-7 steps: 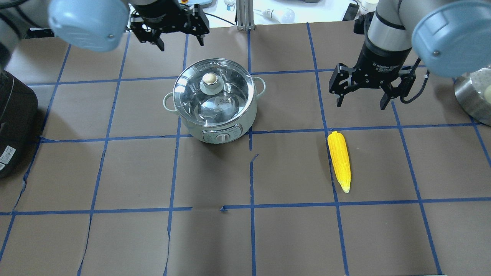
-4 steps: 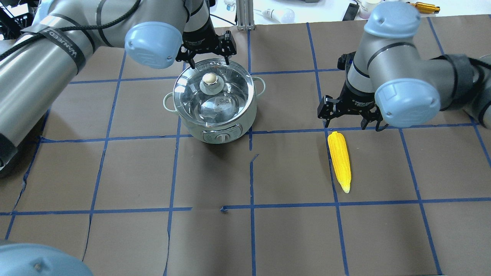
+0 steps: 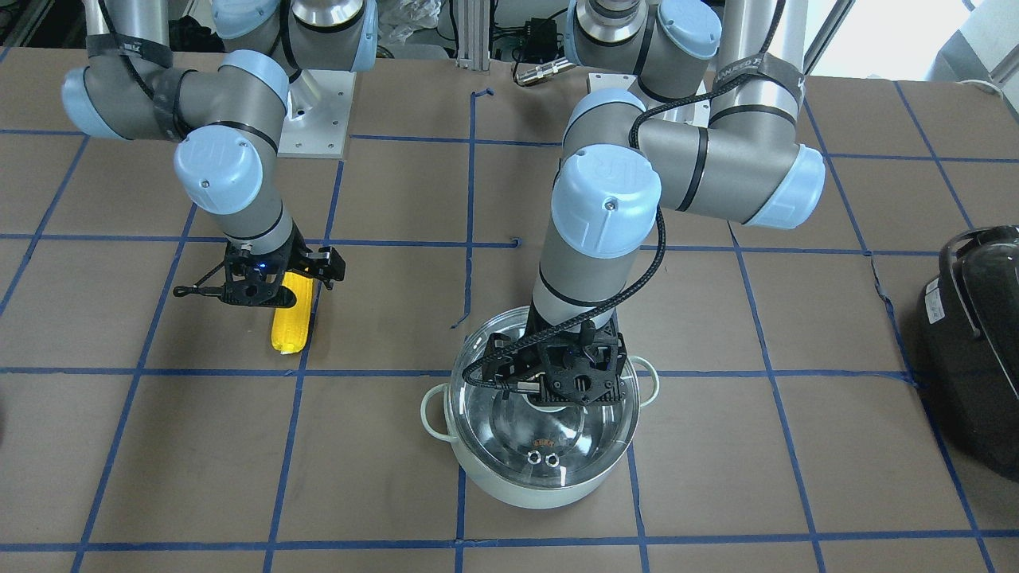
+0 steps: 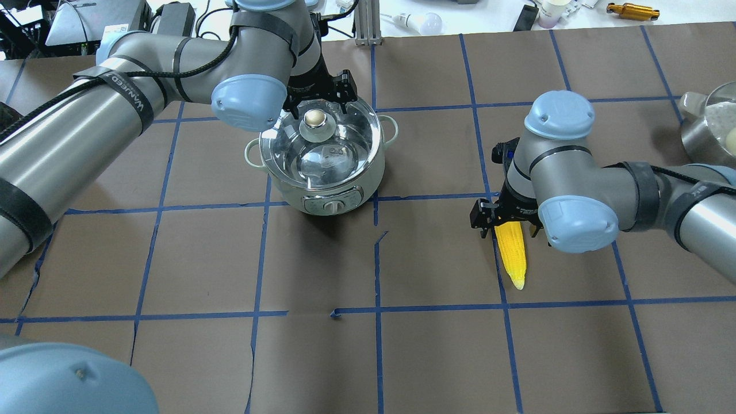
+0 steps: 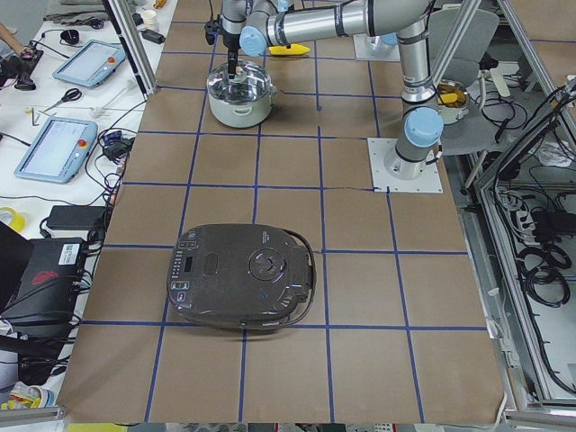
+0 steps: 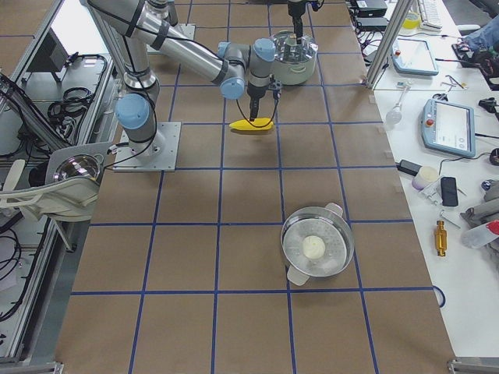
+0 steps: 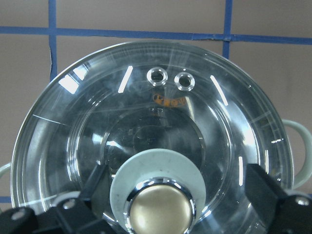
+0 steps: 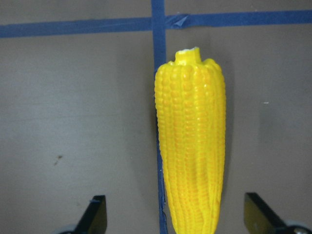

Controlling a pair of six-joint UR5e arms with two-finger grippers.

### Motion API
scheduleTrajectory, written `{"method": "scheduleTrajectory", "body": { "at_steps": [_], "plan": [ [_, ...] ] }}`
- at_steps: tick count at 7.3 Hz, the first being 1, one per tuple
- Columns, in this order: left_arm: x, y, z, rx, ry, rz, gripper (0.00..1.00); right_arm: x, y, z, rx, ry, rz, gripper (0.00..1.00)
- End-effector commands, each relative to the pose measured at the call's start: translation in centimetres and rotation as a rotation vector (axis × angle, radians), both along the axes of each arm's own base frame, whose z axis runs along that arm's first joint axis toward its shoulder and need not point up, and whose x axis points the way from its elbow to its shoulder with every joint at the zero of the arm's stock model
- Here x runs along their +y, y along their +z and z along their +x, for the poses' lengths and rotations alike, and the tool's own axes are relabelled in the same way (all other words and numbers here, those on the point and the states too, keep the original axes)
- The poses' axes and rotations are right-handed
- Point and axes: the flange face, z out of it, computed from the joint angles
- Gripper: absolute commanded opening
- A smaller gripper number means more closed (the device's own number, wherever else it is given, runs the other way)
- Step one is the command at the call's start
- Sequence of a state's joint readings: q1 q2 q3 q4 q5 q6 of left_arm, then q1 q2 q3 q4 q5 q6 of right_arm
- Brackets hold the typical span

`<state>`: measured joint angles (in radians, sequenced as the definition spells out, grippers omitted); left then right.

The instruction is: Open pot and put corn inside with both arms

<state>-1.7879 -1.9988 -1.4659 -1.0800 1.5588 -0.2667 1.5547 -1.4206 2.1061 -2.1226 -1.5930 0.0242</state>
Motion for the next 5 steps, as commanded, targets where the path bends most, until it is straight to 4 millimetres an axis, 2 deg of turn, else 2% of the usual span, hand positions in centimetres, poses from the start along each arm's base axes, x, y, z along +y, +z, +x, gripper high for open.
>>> {"method": "scheduleTrajectory", "body": {
  "at_steps": [1,2,3,5],
  "plan": [
    [0.9,0.2,0.1,-0.018,0.002,0.051,0.95,0.6,-1.9,-0.5,0.002,-0.007,0.03,1.0],
    [1.1,0.6,0.1,-0.018,-0.001,0.05,0.89,0.3,-3.0,-1.5,0.013,-0.028,0.051,1.0],
    [0.9,-0.3,0.0,-0.022,-0.001,0.061,0.75,0.0,-3.0,-1.9,0.013,-0.036,0.033,1.0],
    [0.6,-0.3,0.0,-0.027,-0.003,0.054,0.4,-0.5,-3.4,-1.8,0.004,-0.045,0.032,1.0]
  ]
}}
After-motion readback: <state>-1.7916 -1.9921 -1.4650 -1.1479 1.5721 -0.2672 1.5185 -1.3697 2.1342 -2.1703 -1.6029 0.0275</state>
